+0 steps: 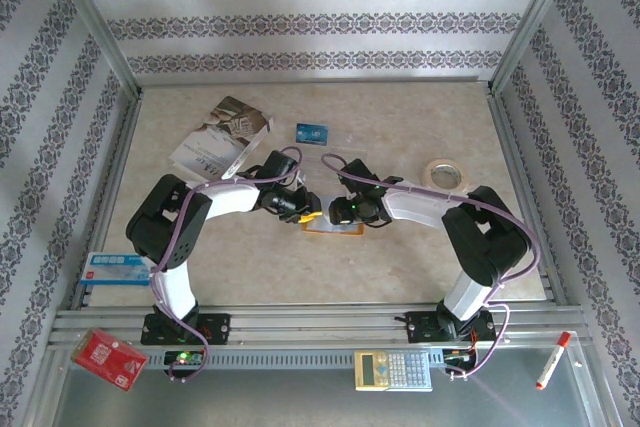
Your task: Take the credit cards out of the card holder
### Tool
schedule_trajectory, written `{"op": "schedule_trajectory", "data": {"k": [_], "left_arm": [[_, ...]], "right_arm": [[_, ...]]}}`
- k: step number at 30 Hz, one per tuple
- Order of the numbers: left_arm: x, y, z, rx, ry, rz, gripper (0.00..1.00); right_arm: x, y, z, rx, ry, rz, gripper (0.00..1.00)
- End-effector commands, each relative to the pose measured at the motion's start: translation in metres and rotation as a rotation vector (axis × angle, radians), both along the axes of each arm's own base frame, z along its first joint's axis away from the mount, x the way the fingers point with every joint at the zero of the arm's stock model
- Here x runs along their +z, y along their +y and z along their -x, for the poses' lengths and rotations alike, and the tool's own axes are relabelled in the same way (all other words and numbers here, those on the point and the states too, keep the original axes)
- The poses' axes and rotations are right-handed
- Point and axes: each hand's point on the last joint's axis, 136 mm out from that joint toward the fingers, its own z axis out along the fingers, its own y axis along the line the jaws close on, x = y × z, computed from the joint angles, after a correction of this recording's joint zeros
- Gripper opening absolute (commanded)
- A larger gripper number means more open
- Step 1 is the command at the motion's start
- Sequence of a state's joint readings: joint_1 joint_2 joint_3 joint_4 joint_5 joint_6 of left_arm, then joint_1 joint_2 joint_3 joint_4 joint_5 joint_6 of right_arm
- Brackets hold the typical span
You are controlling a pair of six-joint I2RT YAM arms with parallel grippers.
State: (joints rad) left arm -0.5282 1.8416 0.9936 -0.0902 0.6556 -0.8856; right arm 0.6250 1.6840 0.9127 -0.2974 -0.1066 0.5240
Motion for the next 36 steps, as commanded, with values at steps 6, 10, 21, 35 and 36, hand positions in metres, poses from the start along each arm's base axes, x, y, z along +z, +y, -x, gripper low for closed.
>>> {"op": "schedule_trajectory", "data": {"k": [6,10,21,35,36], "left_arm": [[-0.002,-0.005,0.005,-0.035,0.009,-0.018,0.29],[-0.005,-0.007,0.006,-0.044,0.014,-0.020,0.28],[-0.007,-0.018,0.006,-0.063,0.011,-0.029,0.29],[-0.011,-0.020,0.011,-0.103,-0.006,-0.153,0.28],[-0.013,-0.019,0.012,-0.105,-0.004,-0.165,0.28]], "right_arm": [[0.016,-0.001,0.002,-0.049,-0.011,-0.160,0.55],[0.036,0.000,-0.007,-0.086,-0.054,-0.275,0.52],[0.056,-0.007,-0.017,-0.163,-0.070,-0.440,0.50],[0.008,-0.053,-0.006,-0.365,0.048,-0.275,0.44],[0.005,-0.053,-0.005,-0.365,0.058,-0.274,0.45]]}}
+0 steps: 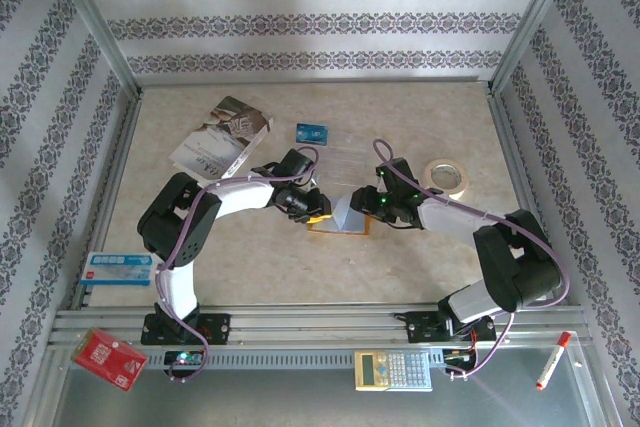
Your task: Take the credit cards out of the card holder
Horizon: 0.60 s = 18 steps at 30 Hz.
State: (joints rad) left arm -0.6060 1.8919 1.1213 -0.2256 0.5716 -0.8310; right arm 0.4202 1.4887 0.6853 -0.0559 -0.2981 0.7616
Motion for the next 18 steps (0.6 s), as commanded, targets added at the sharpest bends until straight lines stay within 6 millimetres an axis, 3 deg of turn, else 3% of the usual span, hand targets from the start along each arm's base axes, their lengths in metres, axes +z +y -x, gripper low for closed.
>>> {"op": "schedule_trajectory", "data": {"k": [1,6,10,18], "left_arm": [[-0.014,0.004,0.008,-0.028,0.023,-0.081,0.28],[-0.021,0.002,0.013,-0.045,0.035,-0.130,0.29],[-0.016,-0.007,0.012,-0.062,0.022,-0.129,0.29],[-0.011,-0.034,0.004,-0.074,0.024,-0.033,0.29]], "right_arm": [[-0.022,-0.012,0.010,-0.041,0.082,0.039,0.45],[-0.034,-0.010,0.015,-0.042,0.134,0.027,0.45],[-0.040,-0.008,0.017,-0.054,0.160,-0.001,0.44],[-0.030,-0.013,0.012,-0.081,0.127,-0.049,0.44]]}}
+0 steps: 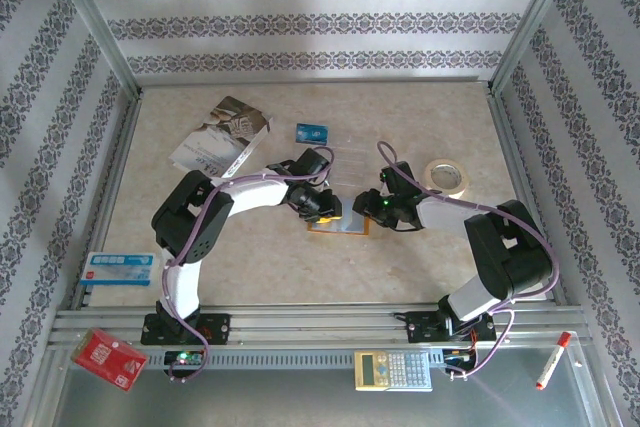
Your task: Take the credit cards out of the card holder
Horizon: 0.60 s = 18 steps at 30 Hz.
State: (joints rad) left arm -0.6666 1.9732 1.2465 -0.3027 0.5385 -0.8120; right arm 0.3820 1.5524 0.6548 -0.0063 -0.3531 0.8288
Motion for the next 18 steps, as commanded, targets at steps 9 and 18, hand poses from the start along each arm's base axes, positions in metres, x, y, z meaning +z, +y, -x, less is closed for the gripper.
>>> {"op": "schedule_trajectory", "data": {"k": [9,18], "left_arm": [[-0.014,0.000,0.005,-0.018,0.018,-0.031,0.16],[-0.017,0.003,0.008,-0.023,0.018,-0.038,0.06]], "right_arm": [[0.045,-0.026,-0.007,-0.016,-0.135,0.065,0.44],[0.044,0.018,0.000,0.179,-0.111,0.074,0.45]]}}
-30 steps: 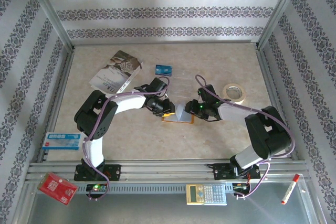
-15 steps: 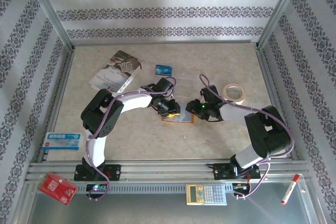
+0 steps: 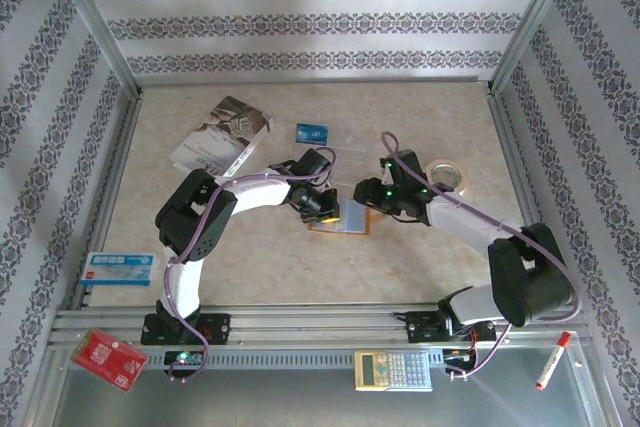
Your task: Take the credit cards out of the card holder
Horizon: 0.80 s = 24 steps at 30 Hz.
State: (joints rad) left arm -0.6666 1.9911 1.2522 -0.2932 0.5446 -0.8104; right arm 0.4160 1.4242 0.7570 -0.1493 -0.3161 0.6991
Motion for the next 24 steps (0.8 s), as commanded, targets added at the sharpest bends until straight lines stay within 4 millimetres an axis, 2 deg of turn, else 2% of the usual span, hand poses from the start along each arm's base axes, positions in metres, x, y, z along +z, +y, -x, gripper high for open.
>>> {"op": "schedule_trajectory", "data": {"k": [1,8,13,24], "left_arm": [[-0.013,0.005,0.010,-0.019,0.014,-0.041,0.06],[-0.010,0.008,0.009,-0.004,0.004,-0.029,0.00],[-0.008,0.006,0.008,0.001,0.002,-0.005,0.00],[-0.001,0.009,0.005,0.004,-0.015,-0.005,0.00]], "right_arm": [[-0.017,0.012,0.009,0.069,0.064,0.036,0.44],[-0.044,0.018,0.009,0.066,0.138,0.042,0.37],[-0.056,0.027,0.012,0.113,0.179,0.027,0.35],[-0.070,0.017,0.019,0.100,0.216,0.111,0.45]]}}
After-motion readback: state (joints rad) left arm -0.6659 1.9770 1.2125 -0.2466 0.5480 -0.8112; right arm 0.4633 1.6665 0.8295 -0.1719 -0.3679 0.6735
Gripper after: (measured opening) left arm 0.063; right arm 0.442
